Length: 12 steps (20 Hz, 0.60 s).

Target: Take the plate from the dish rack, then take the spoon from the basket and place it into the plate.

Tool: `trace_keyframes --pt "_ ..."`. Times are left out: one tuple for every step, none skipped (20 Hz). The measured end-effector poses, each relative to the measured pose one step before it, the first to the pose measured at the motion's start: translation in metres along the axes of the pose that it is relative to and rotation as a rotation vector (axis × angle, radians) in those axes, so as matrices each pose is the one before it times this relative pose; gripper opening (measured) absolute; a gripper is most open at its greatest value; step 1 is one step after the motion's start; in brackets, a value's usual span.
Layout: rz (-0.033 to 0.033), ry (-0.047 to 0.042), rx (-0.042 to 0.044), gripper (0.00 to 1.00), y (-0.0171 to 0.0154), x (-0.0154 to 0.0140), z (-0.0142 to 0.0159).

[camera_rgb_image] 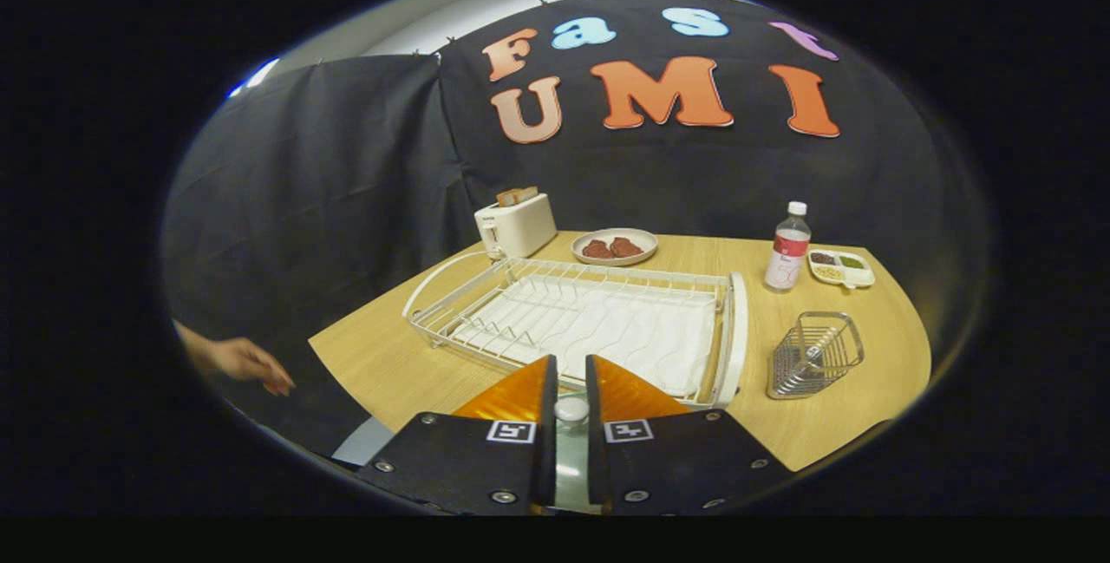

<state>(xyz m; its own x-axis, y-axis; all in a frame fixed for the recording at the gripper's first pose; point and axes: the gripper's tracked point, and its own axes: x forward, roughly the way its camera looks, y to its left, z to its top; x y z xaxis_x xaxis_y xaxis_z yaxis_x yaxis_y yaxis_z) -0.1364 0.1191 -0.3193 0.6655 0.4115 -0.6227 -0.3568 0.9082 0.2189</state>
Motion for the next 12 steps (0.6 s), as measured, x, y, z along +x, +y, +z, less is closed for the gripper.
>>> trace_keyframes --pt "0.00429 0.00356 -0.00032 0.14 0.00031 0.00335 -0.00274" --pt "-0.00074 0.00383 -0.00586 0.14 -0.00209 0.00139 -0.00239" --pt "0.00528 -0.00716 -0.00498 0.14 -0.00058 -0.00044 0.00041" --pt "-0.00206 -0.0012 -0.00381 0.14 -0.00091 0.00041 -0.0004" --pt "0.0036 0.00555 0.00185 0.14 -0.00218 -0.00175 -0.00242" --pt "0.00112 -0.00119 0.00931 0.15 -0.00176 -0.00082 -0.00171" --pt "0.00106 0.00442 0.01137 0.15 -0.00233 -0.00295 -0.00264" --pt "-0.00159 0.00715 0.01138 0.14 -0.00244 -0.00238 -0.0035" --pt "-0.00105 0.01143 0.01193 0.14 -0.00289 -0.00247 -0.00398" --pt "-0.0069 0.01491 0.01 0.14 -0.00426 -0.00168 -0.00491" --pt "-0.00633 0.02484 0.0072 0.16 -0.00491 -0.00152 -0.00702" --pt "-0.00473 0.02451 0.00861 0.16 -0.0039 -0.00205 -0.00893"
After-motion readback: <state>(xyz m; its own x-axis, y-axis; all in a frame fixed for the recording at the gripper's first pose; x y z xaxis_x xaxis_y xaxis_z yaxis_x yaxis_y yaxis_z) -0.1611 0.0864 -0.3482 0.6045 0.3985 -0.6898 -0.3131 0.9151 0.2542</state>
